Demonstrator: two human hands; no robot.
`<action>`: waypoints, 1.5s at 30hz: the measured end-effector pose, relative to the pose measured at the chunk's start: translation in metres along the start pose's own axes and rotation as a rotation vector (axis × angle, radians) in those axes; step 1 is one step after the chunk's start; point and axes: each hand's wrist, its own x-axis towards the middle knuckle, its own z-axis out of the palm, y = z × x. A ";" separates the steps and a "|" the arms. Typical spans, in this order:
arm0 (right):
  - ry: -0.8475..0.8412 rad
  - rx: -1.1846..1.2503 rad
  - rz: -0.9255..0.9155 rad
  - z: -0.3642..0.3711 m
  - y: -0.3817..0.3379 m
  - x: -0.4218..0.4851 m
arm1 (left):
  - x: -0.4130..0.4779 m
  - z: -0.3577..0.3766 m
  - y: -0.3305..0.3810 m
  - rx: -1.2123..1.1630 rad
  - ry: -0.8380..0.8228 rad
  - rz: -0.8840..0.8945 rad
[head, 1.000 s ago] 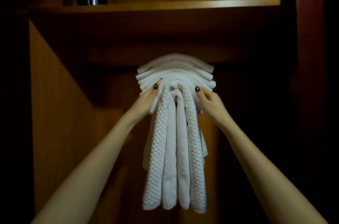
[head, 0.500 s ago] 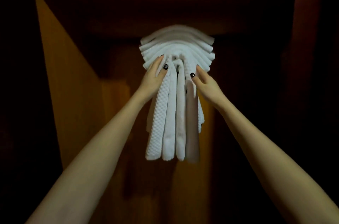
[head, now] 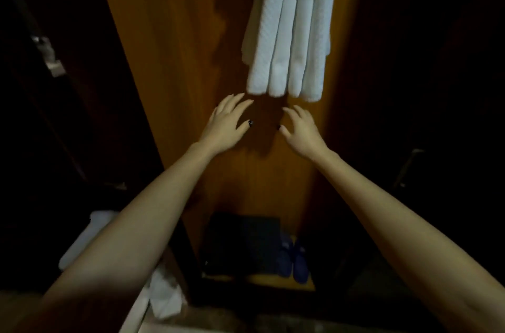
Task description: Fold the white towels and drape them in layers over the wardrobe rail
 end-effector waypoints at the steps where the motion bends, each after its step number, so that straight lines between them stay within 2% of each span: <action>1: -0.076 -0.007 0.040 0.023 0.009 -0.016 | -0.021 0.018 -0.007 -0.007 -0.057 -0.029; 5: -0.398 -0.097 0.121 0.111 0.037 -0.077 | -0.104 0.087 -0.037 -0.052 -0.209 -0.151; 12: -0.848 -0.179 0.031 0.268 0.040 -0.164 | -0.284 0.196 -0.104 -0.115 -0.381 -0.455; 19: -1.091 -0.254 -0.099 0.438 0.053 -0.247 | -0.468 0.297 -0.161 -0.152 -0.458 -0.770; 22: -1.155 -0.310 -0.149 0.516 0.066 -0.277 | -0.539 0.351 -0.178 -0.163 -0.507 -0.837; 25: -1.233 -0.261 -0.080 0.590 0.080 -0.301 | -0.592 0.404 -0.187 -0.157 -0.638 -0.865; 27: -1.266 -0.213 -0.020 0.646 0.092 -0.318 | -0.631 0.449 -0.201 -0.174 -0.663 -0.925; 36: -1.316 -0.151 0.161 0.854 0.171 -0.398 | -0.736 0.634 -0.263 -0.268 -0.626 -1.169; 40: -1.293 -0.119 0.297 0.917 0.206 -0.437 | -0.769 0.708 -0.273 -0.314 -0.553 -1.272; 45: -1.188 0.038 0.486 0.970 0.243 -0.473 | -0.794 0.770 -0.277 -0.315 -0.505 -1.304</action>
